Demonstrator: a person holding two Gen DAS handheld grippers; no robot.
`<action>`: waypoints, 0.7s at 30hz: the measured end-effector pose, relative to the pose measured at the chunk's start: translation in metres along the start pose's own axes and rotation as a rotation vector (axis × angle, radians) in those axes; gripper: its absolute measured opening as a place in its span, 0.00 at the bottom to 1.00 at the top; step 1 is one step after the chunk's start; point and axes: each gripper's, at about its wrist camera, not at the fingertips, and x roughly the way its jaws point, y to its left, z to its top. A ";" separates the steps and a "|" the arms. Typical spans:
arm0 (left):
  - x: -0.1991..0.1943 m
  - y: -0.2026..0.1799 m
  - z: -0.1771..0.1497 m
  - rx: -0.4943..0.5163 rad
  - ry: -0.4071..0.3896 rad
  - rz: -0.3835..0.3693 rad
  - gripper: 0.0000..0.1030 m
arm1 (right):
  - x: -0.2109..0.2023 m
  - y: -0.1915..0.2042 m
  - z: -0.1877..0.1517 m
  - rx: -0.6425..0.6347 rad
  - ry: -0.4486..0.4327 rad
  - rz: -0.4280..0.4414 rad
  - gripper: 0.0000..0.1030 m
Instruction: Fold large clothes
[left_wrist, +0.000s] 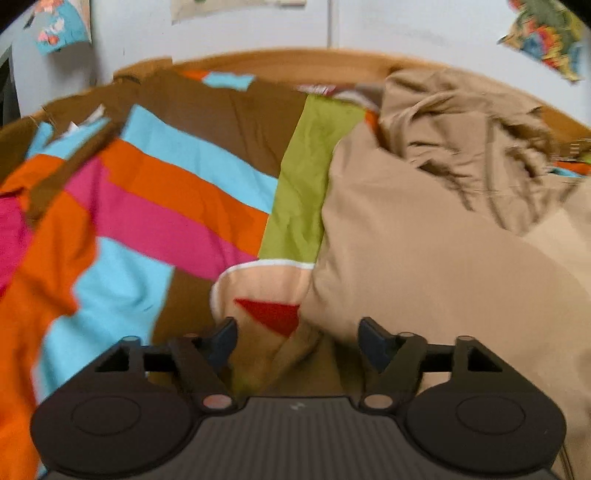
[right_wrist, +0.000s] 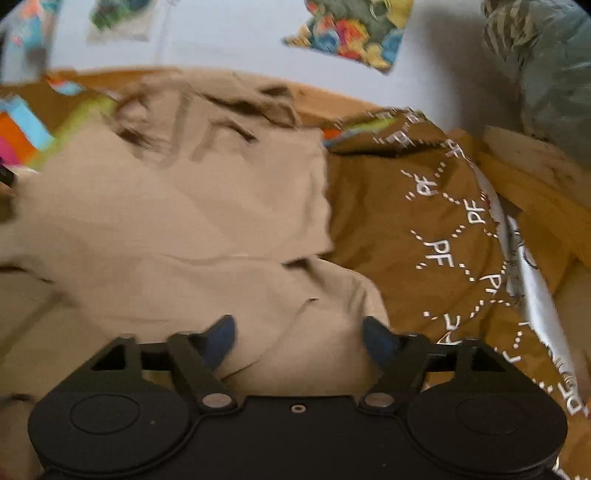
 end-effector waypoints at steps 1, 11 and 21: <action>-0.016 0.003 -0.007 0.010 -0.005 -0.017 0.83 | -0.011 0.002 -0.002 -0.012 -0.006 0.028 0.86; -0.140 0.030 -0.092 0.134 0.022 -0.155 0.97 | -0.086 0.047 -0.035 -0.184 0.070 0.172 0.95; -0.156 0.007 -0.141 0.330 0.019 -0.219 0.98 | -0.093 0.069 -0.064 -0.276 0.223 0.113 0.99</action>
